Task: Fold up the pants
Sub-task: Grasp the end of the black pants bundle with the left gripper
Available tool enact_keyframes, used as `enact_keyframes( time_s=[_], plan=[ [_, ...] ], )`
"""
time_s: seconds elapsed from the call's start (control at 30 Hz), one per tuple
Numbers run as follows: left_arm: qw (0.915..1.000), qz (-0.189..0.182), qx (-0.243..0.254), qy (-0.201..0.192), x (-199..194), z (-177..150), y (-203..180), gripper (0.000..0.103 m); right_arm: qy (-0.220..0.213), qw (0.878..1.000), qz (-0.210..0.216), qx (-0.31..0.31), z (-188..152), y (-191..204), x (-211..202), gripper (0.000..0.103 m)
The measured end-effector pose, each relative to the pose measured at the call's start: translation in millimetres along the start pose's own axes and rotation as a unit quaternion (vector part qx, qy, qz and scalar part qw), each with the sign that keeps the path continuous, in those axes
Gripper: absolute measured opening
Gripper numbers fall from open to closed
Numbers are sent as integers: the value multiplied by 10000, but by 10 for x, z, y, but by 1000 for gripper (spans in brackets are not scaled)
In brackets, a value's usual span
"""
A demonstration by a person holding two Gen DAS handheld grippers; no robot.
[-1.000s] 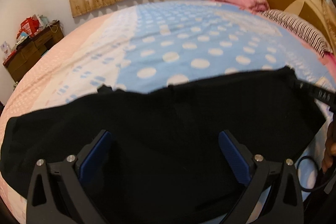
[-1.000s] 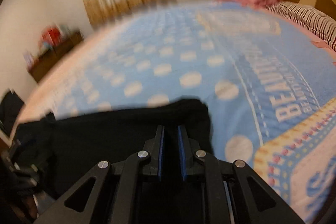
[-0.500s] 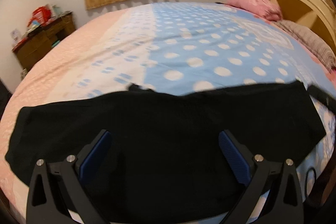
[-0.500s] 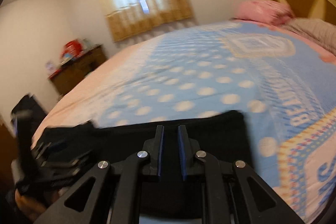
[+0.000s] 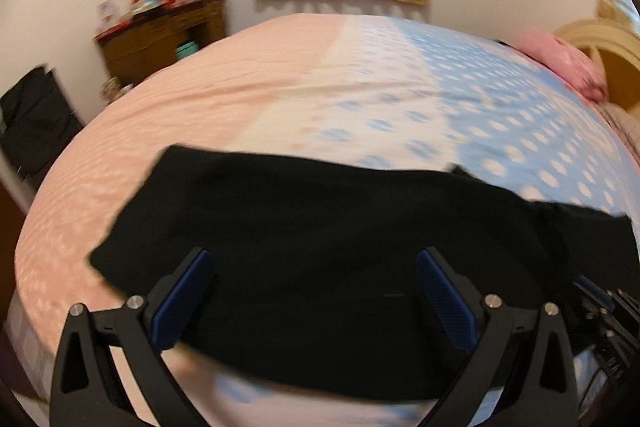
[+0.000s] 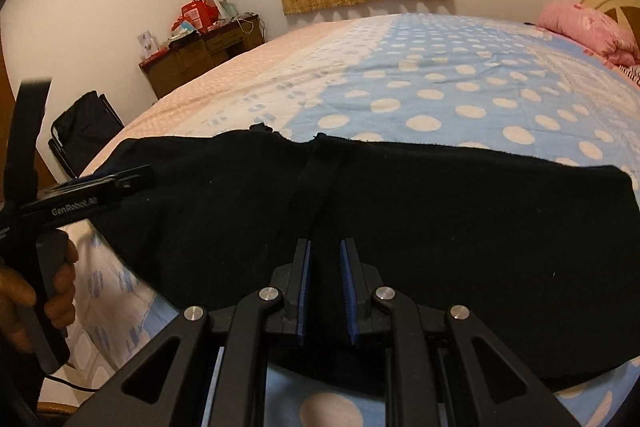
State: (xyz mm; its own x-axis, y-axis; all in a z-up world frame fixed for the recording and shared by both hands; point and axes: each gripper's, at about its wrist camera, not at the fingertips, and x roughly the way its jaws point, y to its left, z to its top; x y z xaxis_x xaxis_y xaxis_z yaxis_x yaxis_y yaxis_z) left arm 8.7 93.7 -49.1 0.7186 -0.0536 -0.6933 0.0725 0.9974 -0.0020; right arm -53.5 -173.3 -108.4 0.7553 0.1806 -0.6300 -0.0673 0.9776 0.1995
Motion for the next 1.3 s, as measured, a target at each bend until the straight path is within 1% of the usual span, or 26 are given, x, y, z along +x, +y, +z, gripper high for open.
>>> enact_keyframes(
  time_s=[0.07, 0.13, 0.17, 0.2, 0.27, 0.3, 0.33, 0.37, 0.4, 0.43, 0.47, 0.57, 0.7, 0.73, 0.83, 0.9, 0.93, 0.97, 1.0, 1.03, 1.17, 1.23, 1.3],
  plan=[
    [9993, 155, -347, -45, -11, 4, 270, 103, 31, 9999, 79, 95, 8, -34, -8, 16],
    [9976, 146, -656, -182, -58, 4, 477, 103, 95, 9998, 96, 174, 34, -44, -37, 17],
    [9954, 320, -861, -274, -92, 0, 597, 103, 84, 9997, 82, 210, 51, -44, -79, 17],
    [9924, 484, -1077, -334, -117, -7, 712, 103, -5, 9997, 97, 234, 70, -32, -134, 17],
    [9854, 544, -1555, -422, -161, -42, 897, 103, -272, 9993, 181, 166, 114, 18, -301, 17],
    [9825, 524, -1729, -448, -162, -62, 955, 102, -375, 9991, 188, 85, 137, 60, -362, 17],
    [9778, 476, -1983, -471, -163, -89, 1026, 101, -469, 9987, 182, -6, 163, 106, -415, 17],
    [9719, 376, -2272, -481, -163, -128, 1091, 95, -552, 9983, 174, -90, 184, 158, -465, 17],
    [9692, 300, -2400, -463, -142, -147, 1102, 91, -607, 9979, 193, -149, 196, 204, -502, 17],
    [9666, 224, -2515, -436, -134, -170, 1098, 83, -627, 9976, 228, -186, 201, 234, -522, 17],
    [9628, 89, -2666, -422, -119, -207, 1106, 80, -629, 9974, 270, -233, 204, 272, -535, 17],
    [9566, -176, -2887, -343, -22, -267, 1103, 79, -585, 9974, 318, -293, 201, 313, -528, 17],
    [9574, -152, -2847, -451, 27, -280, 1018, 77, -469, 9982, 328, -162, 192, 269, -486, 17],
    [9563, -151, -2880, -475, 38, -280, 1044, 75, -450, 9984, 334, -99, 193, 247, -478, 17],
    [9523, -196, -3003, -516, 43, -275, 1074, 74, -437, 9985, 328, -16, 187, 220, -476, 17],
    [9503, -155, -3067, -506, 44, -255, 1073, 65, -461, 9984, 311, -20, 187, 218, -487, 17],
    [9500, -140, -3078, -500, 33, -263, 1079, 57, -472, 9984, 306, -16, 189, 218, -492, 17],
    [9503, -89, -3077, -474, 49, -252, 1075, 45, -477, 9984, 306, -7, 190, 218, -498, 17],
    [9506, -65, -3074, -432, 64, -257, 1073, 37, -482, 9984, 309, 6, 191, 215, -500, 17],
    [9505, -97, -3080, -403, 77, -265, 1084, 32, -483, 9984, 309, 16, 192, 210, -500, 17],
    [9492, -329, -3109, -347, 91, -259, 1082, 22, -517, 9982, 285, 136, 197, 162, -538, 17],
    [9520, -330, -3022, -361, 84, -243, 1068, 21, -542, 9979, 259, 223, 206, 120, -560, 17],
    [9578, -264, -2828, -432, 47, -202, 1023, 20, -601, 9976, 182, 302, 210, 69, -590, 17]
  ],
)
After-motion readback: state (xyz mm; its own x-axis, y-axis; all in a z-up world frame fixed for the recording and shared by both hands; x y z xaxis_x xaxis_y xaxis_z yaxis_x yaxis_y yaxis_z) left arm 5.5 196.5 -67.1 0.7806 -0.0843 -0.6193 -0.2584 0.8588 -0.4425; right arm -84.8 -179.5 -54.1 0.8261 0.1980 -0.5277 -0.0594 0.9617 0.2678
